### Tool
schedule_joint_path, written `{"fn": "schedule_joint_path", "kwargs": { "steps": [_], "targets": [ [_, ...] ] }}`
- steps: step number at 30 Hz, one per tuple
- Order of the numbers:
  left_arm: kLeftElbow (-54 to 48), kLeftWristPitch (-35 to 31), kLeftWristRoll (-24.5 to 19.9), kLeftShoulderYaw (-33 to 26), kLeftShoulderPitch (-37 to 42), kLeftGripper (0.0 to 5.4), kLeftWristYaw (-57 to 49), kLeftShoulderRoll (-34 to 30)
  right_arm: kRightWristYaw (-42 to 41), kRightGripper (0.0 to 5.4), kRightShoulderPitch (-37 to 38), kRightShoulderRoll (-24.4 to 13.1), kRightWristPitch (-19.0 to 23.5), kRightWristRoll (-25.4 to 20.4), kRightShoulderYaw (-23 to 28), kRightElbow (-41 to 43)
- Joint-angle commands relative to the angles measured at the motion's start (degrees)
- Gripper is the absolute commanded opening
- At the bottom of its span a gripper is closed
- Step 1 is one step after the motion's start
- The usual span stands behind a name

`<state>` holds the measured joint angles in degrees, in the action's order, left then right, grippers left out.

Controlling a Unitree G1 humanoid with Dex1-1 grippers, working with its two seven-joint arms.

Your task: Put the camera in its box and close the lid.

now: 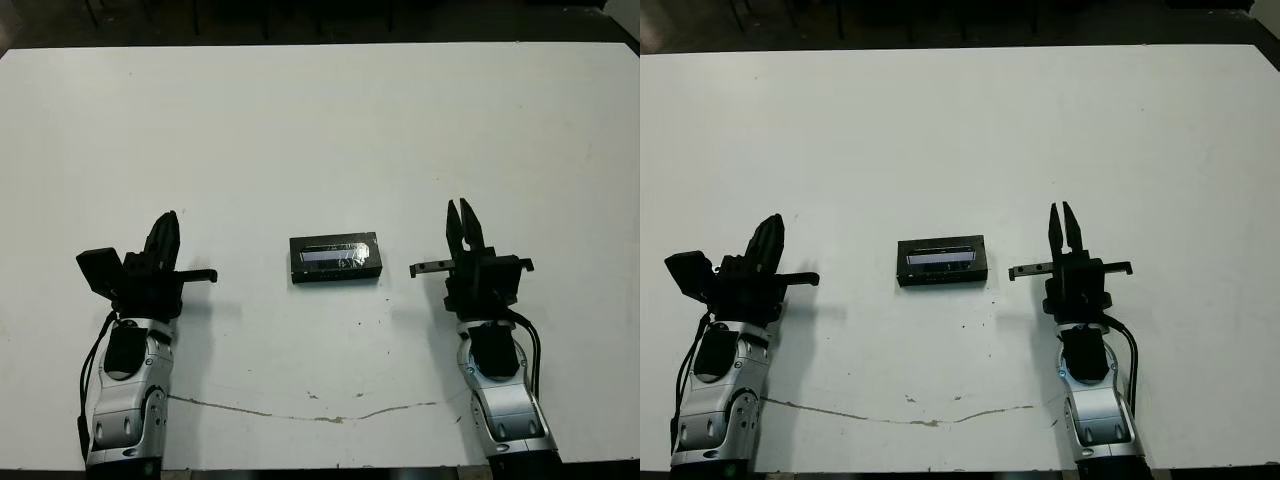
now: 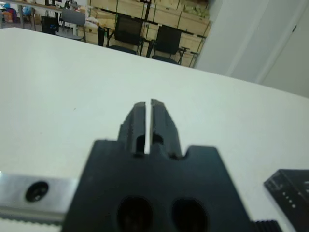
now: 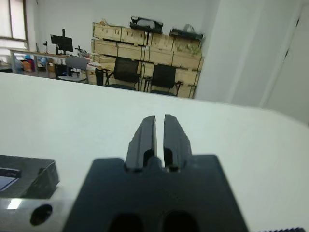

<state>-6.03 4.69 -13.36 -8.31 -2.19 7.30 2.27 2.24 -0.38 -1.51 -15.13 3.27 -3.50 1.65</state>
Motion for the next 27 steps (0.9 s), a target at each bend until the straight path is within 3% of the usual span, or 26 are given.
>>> {"fn": "schedule_joint_path", "kwargs": {
  "steps": [1,7,16,19,27],
  "targets": [
    [0.68,0.58,0.36,0.43,-1.75,0.01,-0.72,0.43,-2.27,0.0,2.27,0.19,4.81,-2.8,0.18,1.75],
    [-0.18,0.57,-0.44,1.24,-3.02,0.01,0.1,0.21,-7.23,0.0,3.5,-1.67,15.07,-7.52,0.79,7.14],
    [-3.57,-1.38,-2.44,2.23,-4.63,0.01,1.13,-0.31,-8.98,0.0,4.34,-2.2,26.57,-10.9,2.38,12.61],
    [-4.58,-2.5,-2.49,2.48,-5.13,0.01,0.67,-0.29,-8.85,0.0,4.29,-1.92,28.33,-11.16,2.69,13.37],
    [-4.77,-3.46,-2.01,3.31,-7.42,0.01,-0.4,0.29,-8.0,0.0,4.86,-1.33,27.99,-9.69,2.25,12.68]
  ]
}}
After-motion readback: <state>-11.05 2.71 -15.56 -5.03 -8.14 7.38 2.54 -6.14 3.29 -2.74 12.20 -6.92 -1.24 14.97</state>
